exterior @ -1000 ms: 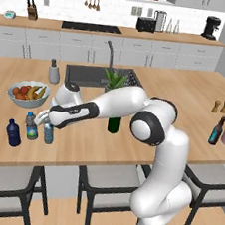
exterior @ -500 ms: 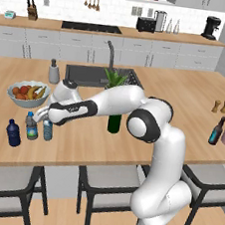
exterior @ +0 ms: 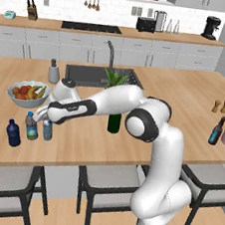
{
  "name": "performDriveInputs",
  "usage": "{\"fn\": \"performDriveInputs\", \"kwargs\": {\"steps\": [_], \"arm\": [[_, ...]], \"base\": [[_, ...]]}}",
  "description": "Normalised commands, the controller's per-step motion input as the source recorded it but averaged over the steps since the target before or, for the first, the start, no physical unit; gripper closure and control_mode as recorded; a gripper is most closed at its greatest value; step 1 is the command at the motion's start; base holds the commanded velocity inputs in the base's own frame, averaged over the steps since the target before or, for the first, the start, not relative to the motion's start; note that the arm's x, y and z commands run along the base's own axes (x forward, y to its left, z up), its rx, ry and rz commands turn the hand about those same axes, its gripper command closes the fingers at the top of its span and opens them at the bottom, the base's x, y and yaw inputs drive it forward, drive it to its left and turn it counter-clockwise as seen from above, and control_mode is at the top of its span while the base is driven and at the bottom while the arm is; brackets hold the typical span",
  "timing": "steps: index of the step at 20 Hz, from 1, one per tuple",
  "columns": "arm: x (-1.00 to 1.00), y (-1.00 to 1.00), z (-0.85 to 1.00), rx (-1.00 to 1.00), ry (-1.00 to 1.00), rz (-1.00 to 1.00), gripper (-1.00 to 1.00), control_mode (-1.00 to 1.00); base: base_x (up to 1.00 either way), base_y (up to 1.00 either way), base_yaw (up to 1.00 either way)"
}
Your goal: Move the plastic bottles in the middle to the plastics group, and the glass bottles in the middle to the glass group.
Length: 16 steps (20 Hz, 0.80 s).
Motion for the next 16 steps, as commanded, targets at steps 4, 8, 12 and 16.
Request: {"fn": "performDriveInputs", "kwargs": {"steps": [4,8,12,16], "arm": [[0.00,0.00,-0.14,0.00,0.00,0.00,1.00,-1.00],[0.00,0.00,0.00,0.00,0.00,0.00,1.00,-1.00],[0.00,0.00,0.00,0.00,0.00,0.00,-1.00,-1.00],[0.00,0.00,0.00,0.00,0.00,0.00,-1.00,-1.00]], "base": [[0.00,0.00,0.00],[0.00,0.00,0.00],[0.00,0.00,0.00],[0.00,0.00,0.00]]}}
